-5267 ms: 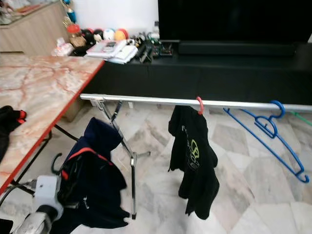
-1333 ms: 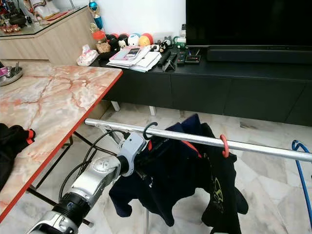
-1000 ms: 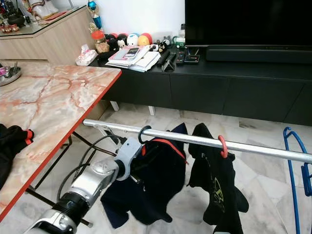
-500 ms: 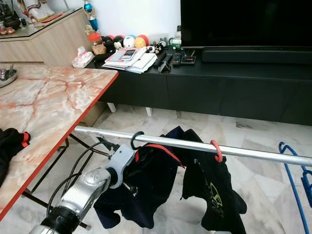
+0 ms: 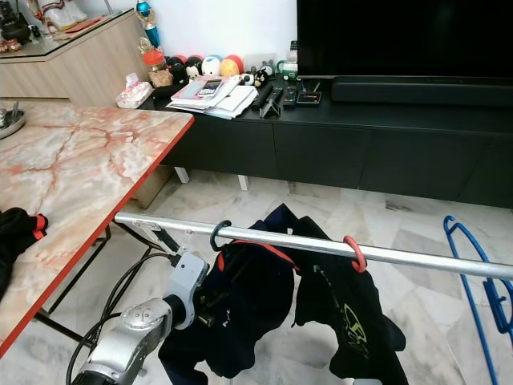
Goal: Hang hanger
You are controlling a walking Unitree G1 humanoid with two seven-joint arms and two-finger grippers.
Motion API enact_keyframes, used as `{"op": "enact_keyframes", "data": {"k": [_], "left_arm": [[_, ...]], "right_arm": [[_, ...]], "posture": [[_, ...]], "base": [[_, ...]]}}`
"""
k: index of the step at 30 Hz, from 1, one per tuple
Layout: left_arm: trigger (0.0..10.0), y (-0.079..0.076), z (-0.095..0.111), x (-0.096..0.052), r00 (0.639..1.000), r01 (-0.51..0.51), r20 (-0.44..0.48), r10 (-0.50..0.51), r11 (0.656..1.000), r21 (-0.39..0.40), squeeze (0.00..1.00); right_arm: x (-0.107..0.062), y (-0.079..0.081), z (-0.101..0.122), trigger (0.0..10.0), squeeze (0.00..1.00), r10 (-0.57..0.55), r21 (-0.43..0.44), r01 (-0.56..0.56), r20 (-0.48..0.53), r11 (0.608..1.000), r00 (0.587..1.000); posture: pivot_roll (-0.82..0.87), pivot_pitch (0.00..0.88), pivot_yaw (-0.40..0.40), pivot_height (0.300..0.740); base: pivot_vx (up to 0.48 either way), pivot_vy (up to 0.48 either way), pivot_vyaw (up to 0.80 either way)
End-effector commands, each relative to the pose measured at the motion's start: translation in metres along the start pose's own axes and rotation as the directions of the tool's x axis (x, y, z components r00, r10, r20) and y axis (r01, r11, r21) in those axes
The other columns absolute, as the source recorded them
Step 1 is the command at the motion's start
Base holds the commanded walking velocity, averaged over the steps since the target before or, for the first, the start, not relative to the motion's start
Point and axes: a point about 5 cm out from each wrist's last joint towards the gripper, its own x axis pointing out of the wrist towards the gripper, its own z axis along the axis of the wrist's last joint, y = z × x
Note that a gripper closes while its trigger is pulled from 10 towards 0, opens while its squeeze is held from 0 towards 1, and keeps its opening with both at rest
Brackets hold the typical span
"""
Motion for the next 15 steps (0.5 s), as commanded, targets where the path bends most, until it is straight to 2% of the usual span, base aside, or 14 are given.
{"op": "enact_keyframes", "data": {"k": [1, 5, 12, 14, 15], "left_arm": [[10.0, 0.004, -0.002, -0.006, 1.000, -0.023, 0.005, 0.023, 1.000, -0.010, 0.74], [10.0, 0.003, -0.003, -0.011, 1.000, -0.019, 0.022, 0.019, 0.999, -0.027, 0.73], [10.0, 0.000, -0.018, -0.050, 0.999, 0.011, 0.040, -0.009, 0.999, -0.049, 0.73], [10.0, -0.001, -0.019, -0.053, 0.999, 0.015, 0.040, -0.013, 0.998, -0.053, 0.73], [10.0, -0.001, -0.021, -0.059, 0.999, 0.017, 0.039, -0.014, 0.998, -0.055, 0.73]], "right_arm": [[-0.001, 0.003, -0.005, 10.0, 0.00, 0.009, -0.004, -0.009, -0.023, 1.000, 1.000], [-0.001, 0.002, -0.005, 10.0, 0.00, 0.008, -0.007, -0.008, -0.022, 1.000, 1.000], [-0.001, 0.000, -0.005, 10.0, 0.00, 0.005, -0.014, -0.006, -0.025, 1.000, 1.000], [-0.001, 0.000, -0.006, 10.0, 0.00, 0.005, -0.015, -0.006, -0.026, 1.000, 1.000], [-0.001, 0.000, -0.006, 10.0, 0.00, 0.006, -0.016, -0.006, -0.026, 1.000, 1.000]], "posture": [[0.12, 0.098, 0.091, 0.740], [0.11, 0.093, 0.087, 0.740], [0.11, 0.084, 0.079, 0.740], [0.11, 0.084, 0.079, 0.740], [0.12, 0.082, 0.078, 0.740]], "base": [[0.000, 0.000, 0.00], [0.000, 0.000, 0.00], [0.000, 0.000, 0.00], [0.000, 0.000, 0.00], [0.000, 0.000, 0.00]]}}
